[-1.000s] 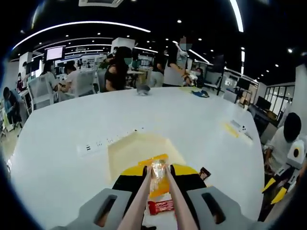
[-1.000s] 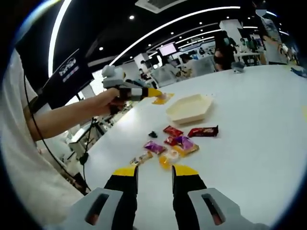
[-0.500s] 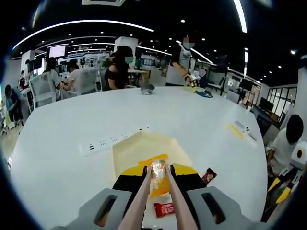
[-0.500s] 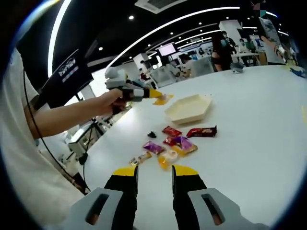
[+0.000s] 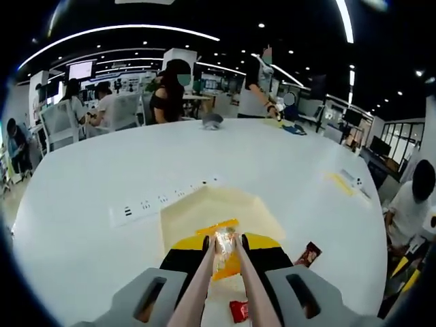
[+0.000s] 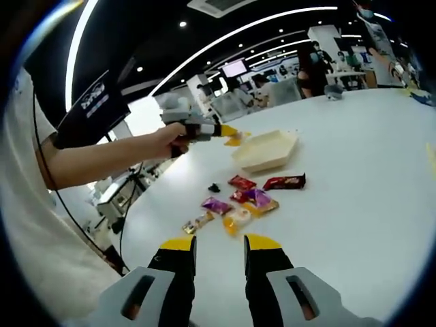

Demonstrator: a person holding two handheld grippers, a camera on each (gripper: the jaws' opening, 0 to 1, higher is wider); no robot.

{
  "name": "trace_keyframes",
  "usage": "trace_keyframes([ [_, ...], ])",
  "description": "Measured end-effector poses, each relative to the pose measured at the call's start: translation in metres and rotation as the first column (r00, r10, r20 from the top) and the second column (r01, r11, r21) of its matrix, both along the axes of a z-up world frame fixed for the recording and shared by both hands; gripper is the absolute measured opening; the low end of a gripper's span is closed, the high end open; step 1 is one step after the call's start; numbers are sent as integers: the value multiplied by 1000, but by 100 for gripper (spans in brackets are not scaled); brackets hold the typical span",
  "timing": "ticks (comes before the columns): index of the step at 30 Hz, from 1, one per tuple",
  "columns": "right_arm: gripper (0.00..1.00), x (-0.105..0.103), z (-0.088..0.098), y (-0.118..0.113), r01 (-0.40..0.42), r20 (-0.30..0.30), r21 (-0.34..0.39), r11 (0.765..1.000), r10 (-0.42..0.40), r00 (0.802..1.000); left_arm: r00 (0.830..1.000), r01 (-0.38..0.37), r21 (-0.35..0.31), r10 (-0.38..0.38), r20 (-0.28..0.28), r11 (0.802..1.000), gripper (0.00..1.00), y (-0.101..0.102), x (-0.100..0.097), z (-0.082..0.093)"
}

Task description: Place the target food into the container with the food tongs after gripping and lifting it, then release it inside without dropping or visibly crushing the food.

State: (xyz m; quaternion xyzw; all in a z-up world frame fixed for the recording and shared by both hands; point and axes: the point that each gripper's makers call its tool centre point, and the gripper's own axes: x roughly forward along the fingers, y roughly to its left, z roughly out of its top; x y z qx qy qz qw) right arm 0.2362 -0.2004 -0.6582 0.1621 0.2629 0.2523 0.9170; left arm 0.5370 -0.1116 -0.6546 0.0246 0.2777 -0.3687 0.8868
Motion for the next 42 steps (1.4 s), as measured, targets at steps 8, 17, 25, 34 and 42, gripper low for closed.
trace_keyframes([
  [8,27,-3,-4,-5,15,-16,5,1000,-15,1000,1000,-3,25,4,-13,1000,17,-2,13,-14],
  [17,27,-6,-7,-12,37,-29,8,999,-37,999,1000,3,48,-2,-16,999,17,-6,25,-26],
  [25,27,-5,-8,-14,42,-34,11,999,-41,999,1000,-9,64,10,-19,998,17,-3,37,-32],
  [34,27,-2,-7,-13,35,-36,5,999,-35,999,1000,-21,82,22,-16,996,17,-1,55,-36],
  [42,27,-2,-9,-14,48,-45,7,999,-48,998,999,-32,75,32,-6,997,17,-1,65,-33],
])
